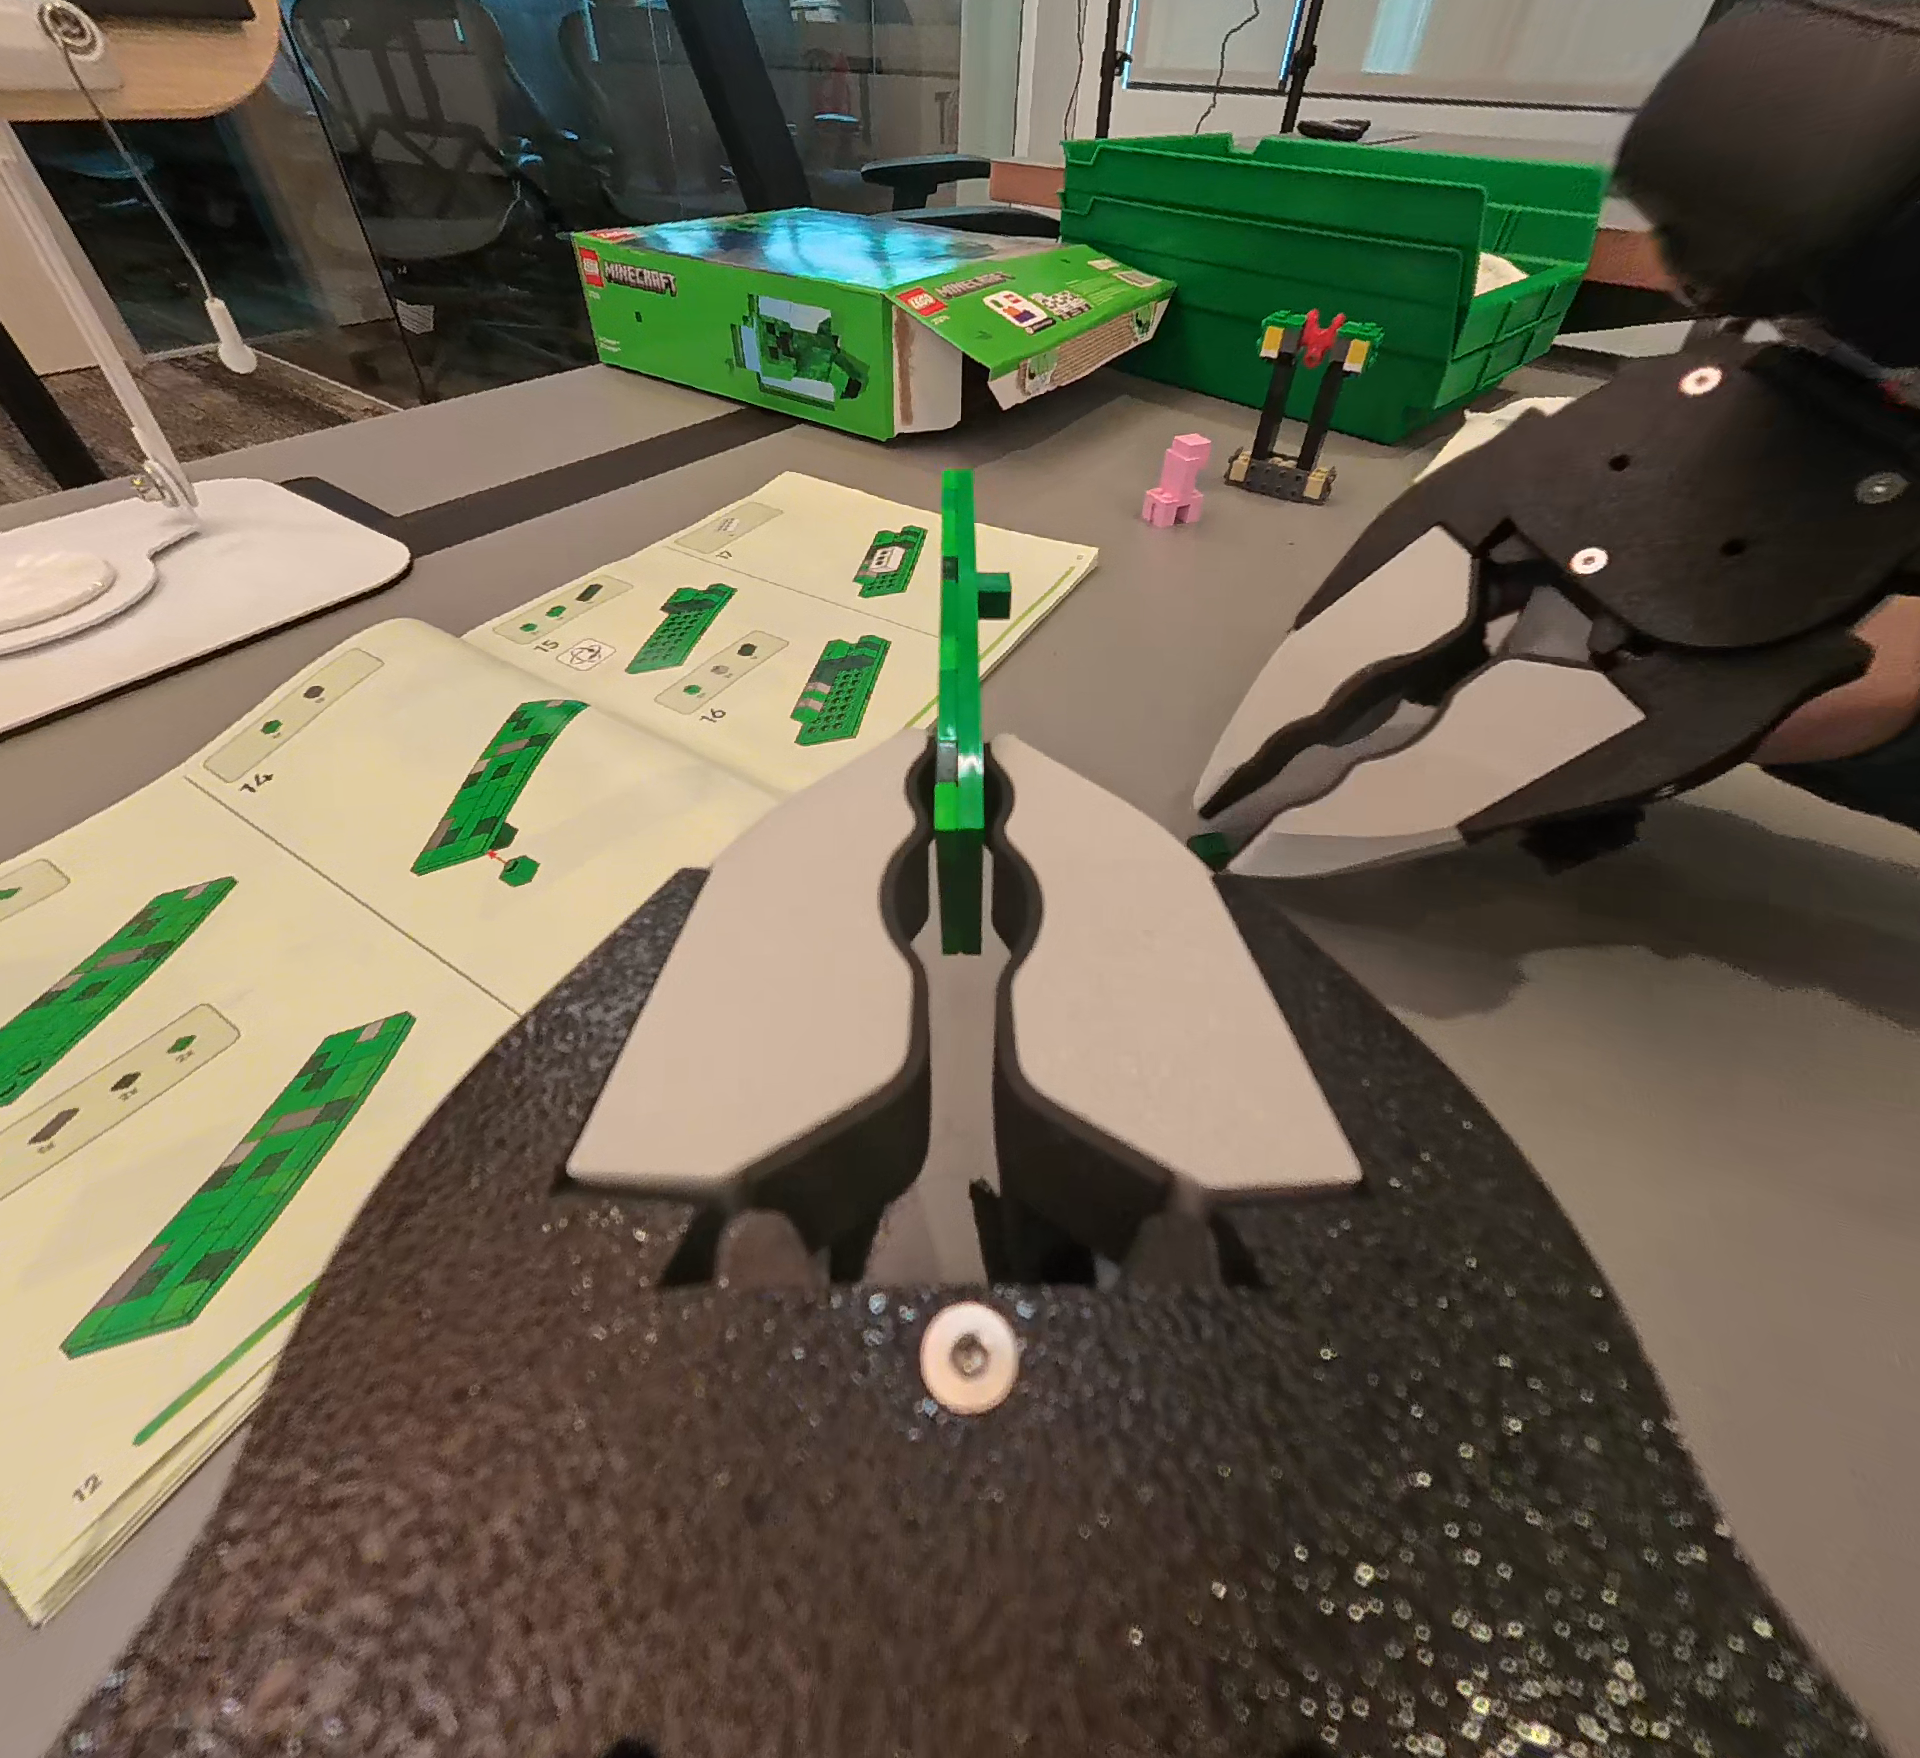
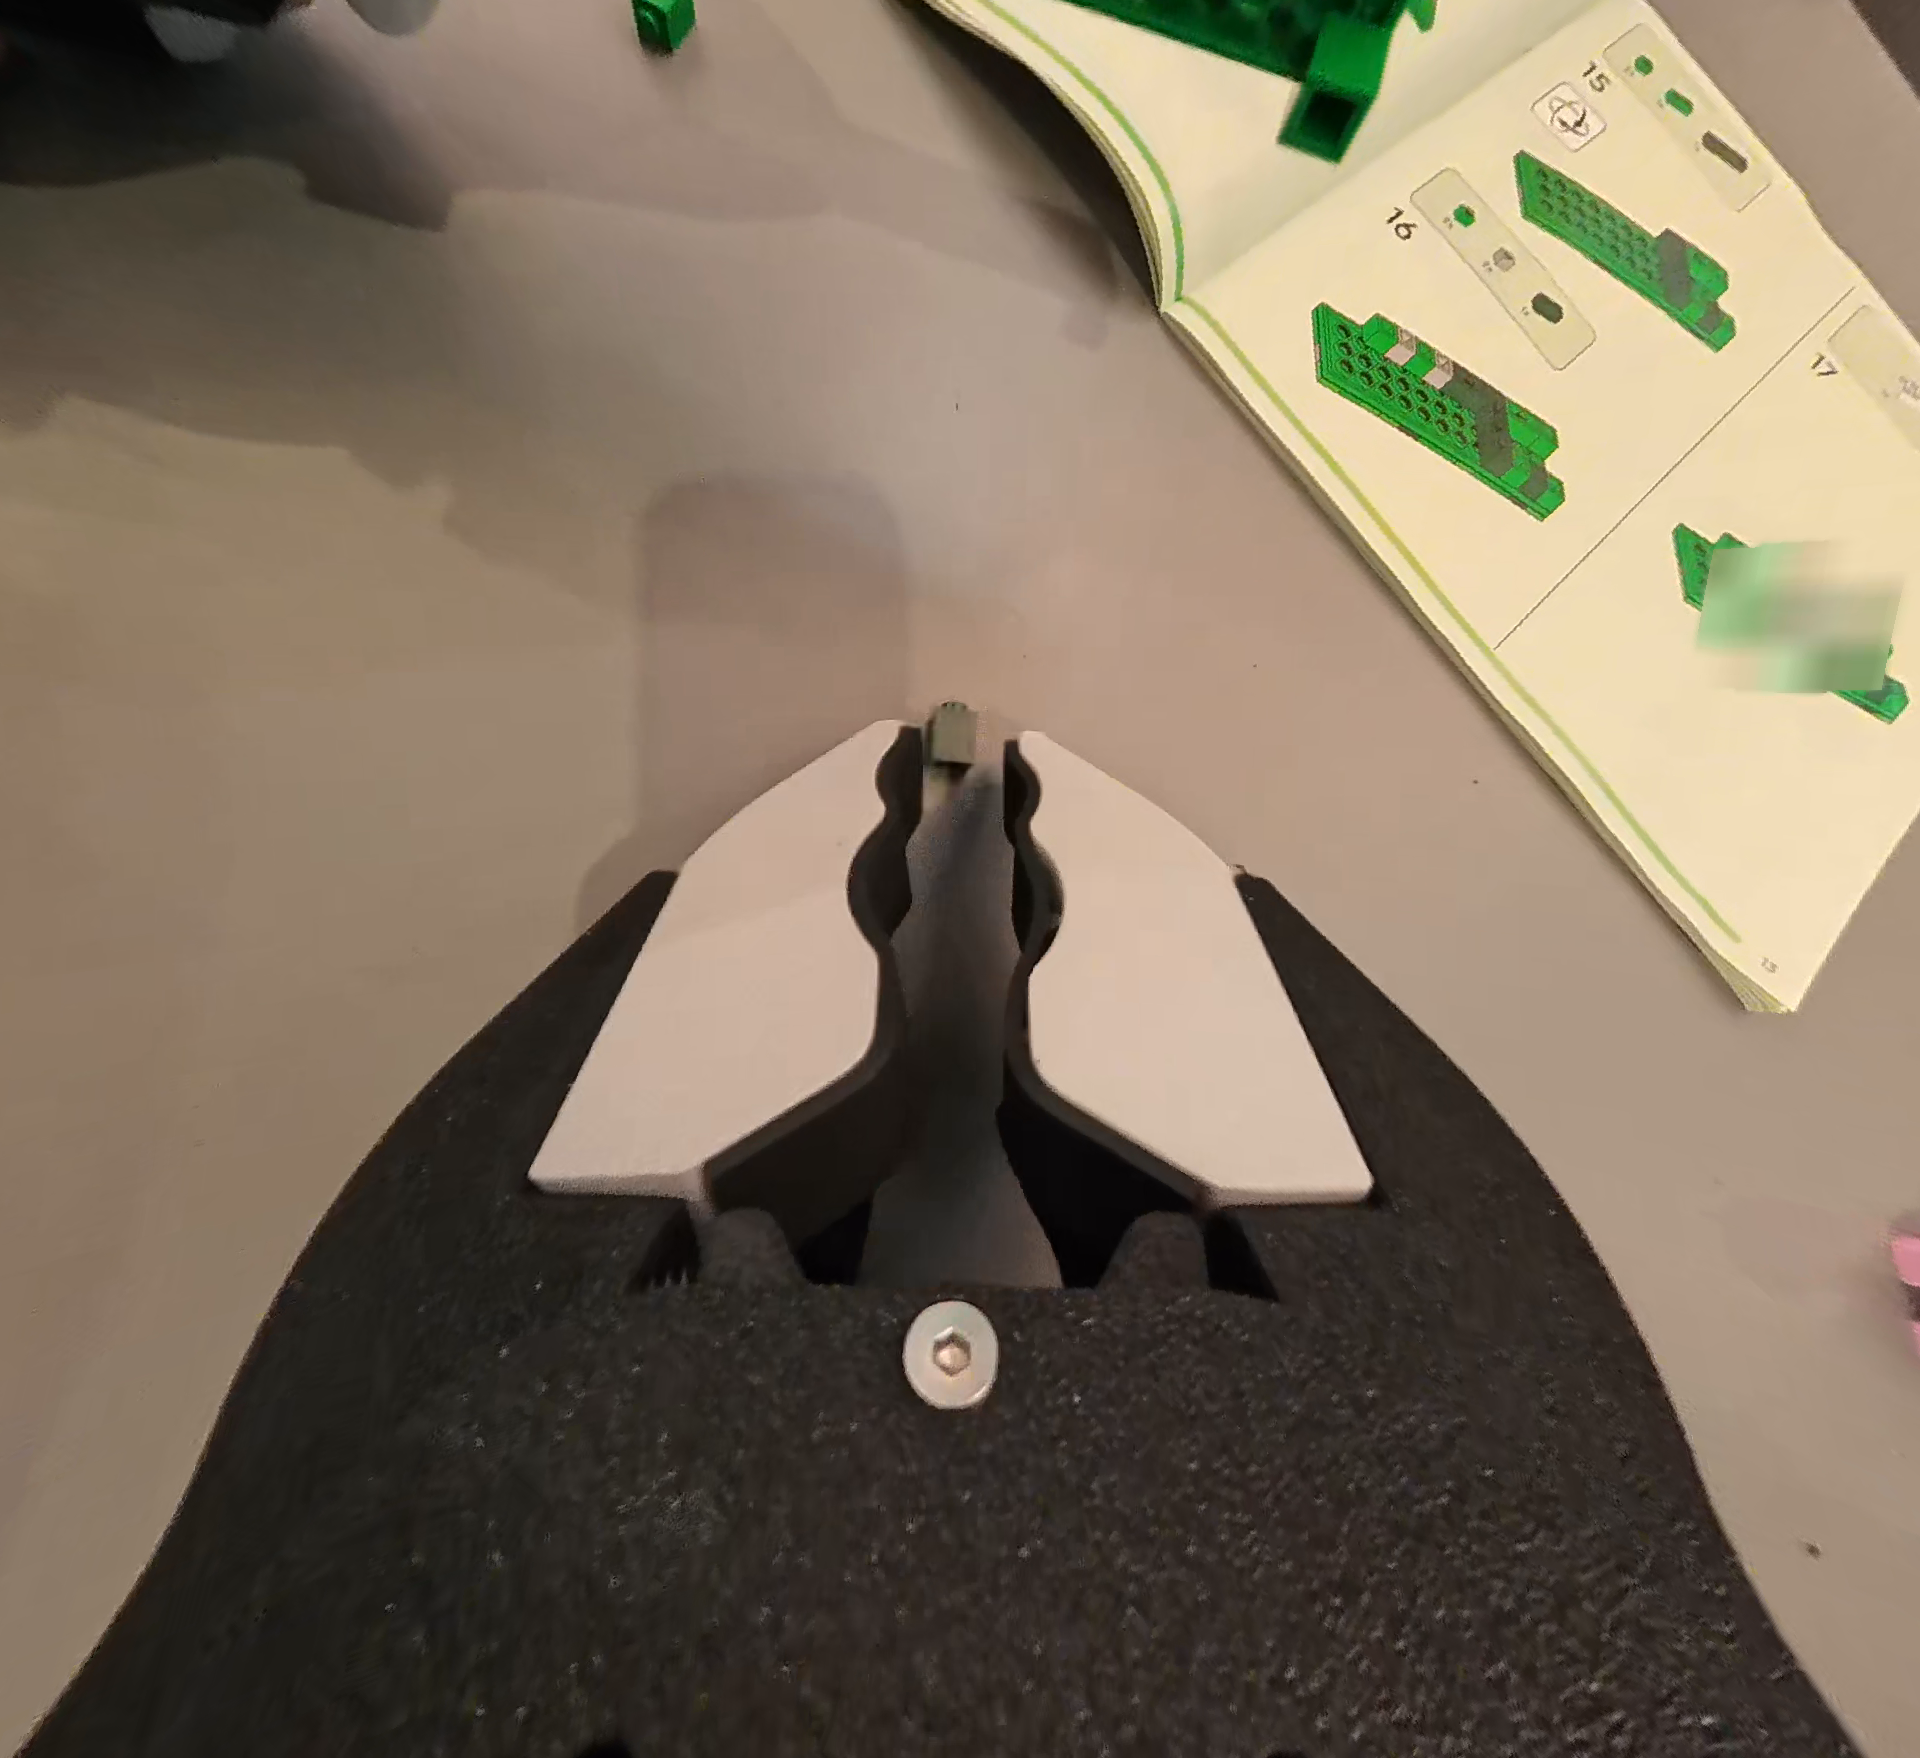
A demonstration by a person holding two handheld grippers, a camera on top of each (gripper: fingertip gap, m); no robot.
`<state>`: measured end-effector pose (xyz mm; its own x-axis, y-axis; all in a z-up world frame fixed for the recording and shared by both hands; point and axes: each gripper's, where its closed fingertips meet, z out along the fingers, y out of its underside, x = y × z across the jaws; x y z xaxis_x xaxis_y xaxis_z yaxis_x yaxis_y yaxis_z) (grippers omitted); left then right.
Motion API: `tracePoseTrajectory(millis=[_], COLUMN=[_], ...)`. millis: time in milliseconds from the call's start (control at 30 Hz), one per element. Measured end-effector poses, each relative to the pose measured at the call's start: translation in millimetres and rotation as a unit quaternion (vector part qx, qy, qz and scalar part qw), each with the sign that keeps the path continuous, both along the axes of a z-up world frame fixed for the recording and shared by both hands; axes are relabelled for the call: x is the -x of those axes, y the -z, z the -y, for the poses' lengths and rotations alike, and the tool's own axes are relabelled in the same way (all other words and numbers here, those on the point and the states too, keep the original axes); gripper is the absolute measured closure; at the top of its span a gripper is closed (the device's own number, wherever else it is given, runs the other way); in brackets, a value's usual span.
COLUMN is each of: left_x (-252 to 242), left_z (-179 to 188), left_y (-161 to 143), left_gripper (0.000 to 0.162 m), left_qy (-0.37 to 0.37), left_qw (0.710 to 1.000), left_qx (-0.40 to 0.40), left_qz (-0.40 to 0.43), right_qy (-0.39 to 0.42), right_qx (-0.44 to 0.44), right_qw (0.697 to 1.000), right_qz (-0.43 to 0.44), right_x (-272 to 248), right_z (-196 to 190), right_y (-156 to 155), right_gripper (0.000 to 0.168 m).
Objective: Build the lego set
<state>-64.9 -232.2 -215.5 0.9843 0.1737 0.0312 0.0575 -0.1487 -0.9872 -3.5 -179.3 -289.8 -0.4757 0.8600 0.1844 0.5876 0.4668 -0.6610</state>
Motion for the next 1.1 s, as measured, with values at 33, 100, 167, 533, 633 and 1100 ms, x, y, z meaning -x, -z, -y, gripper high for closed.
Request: tracePoseTrajectory(millis=[33, 100, 167, 533, 633, 1100], left_x=[-0.2, -0.3, -0.4, -0.8, -1.2, -1.7], left_z=[-0.1, -0.2, -0.5, -0.9, -1.0, -1.5], left_y=[0.1, 0.3, 0.7, 0.9, 1.1, 1.6], left_gripper=[0.156, 0.156, 0.156, 0.156, 0.156, 0.156], left_qy=[0.0, 0.001, 0.003, 0.006, 0.007, 0.008], left_qw=[1.0, 1.0, 1.0, 1.0, 1.0, 1.0], left_qx=[0.0, 0.001, 0.002, 0.003, 0.004, 0.005], left_qz=[0.0, 0.0, 0.001, 0.004, 0.003, 0.006], right_qy=[-0.005, -0.017, -0.03, -0.005, 0.008, 0.019], right_qx=[0.001, -0.004, 0.0, 0.088, 0.097, 0.072], right_qw=[1.0, 1.0, 0.999, 0.996, 0.995, 0.997], right_qz=[-0.007, -0.021, -0.021, -0.003, -0.004, -0.013], right_x=[-1.3, -4.8, -9.1, -5.1, -2.8, -1.6], right_z=[0.2, -1.0, -0.7, 3.1, 0.9, -1.2], right_y=[-1.0, -2.2, -0.9, 1.4, 1.2, 0.9], right_gripper=[0.152, 0.151, 0.151, 0.152, 0.154, 0.161])
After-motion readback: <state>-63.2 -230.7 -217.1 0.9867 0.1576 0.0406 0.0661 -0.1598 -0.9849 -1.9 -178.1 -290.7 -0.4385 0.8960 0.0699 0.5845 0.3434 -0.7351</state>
